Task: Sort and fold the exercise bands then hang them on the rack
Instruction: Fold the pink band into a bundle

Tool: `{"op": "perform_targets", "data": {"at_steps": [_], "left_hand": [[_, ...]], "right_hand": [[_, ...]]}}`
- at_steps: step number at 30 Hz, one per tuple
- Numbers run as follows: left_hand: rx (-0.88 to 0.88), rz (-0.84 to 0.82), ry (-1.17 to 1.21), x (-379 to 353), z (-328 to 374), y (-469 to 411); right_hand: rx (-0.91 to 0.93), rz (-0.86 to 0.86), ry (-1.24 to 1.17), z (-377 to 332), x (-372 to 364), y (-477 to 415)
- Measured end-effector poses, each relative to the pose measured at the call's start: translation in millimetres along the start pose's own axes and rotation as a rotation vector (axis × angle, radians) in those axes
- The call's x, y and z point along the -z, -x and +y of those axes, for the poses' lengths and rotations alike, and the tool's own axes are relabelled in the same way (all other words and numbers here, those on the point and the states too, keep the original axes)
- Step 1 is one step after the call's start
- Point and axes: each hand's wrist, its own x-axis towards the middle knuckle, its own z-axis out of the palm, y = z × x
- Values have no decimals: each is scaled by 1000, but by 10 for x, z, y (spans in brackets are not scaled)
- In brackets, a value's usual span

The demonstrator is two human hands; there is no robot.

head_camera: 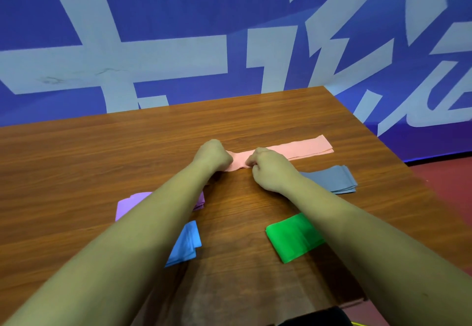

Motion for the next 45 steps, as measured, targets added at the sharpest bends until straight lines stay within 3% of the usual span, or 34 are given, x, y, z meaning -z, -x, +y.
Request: {"op": "perform_targets", "data": {"at_steps": [6,12,14,17,20,23,28,33,35,37,40,45], "left_hand": [[-18,-45,394,-66,-69,-39],[-55,80,511,113,-232,55],[-96,118,487,232,-312,132],[-234,176,339,349,-420,192],[-398,80,333,334,-426,200],[-509,-60,379,293,-352,194],[-631,-104,389,272,-281,212],[-556,-131,718,208,-329,151],[-595,-53,515,185,-347,101],[-645,-101,339,148,-328,89],[-647,-229,445,48,-247,83],[-608,-139,614,-85,-183,30]], "right_hand": [[-72,1,-148,-29,72,36],[-44,25,-228,-203,236,-4],[-83,55,-433,-303,253,-43],[-248,-46,-1042,-457,238,-79],[-311,-137,-1350,-539,245,-118],[-342,-155,-1407,-547,274,-132],[-358,-135,-1498,-405,357,-87],[-422,-72,-1511,-347,391,-109],[-437,-56,-1517,-314,422,-120],[-429,-65,-1549,-280,473,-110],[-432,-88,-1605,-230,540,-87],[-513,-12,-1646,-59,645,-99]]}}
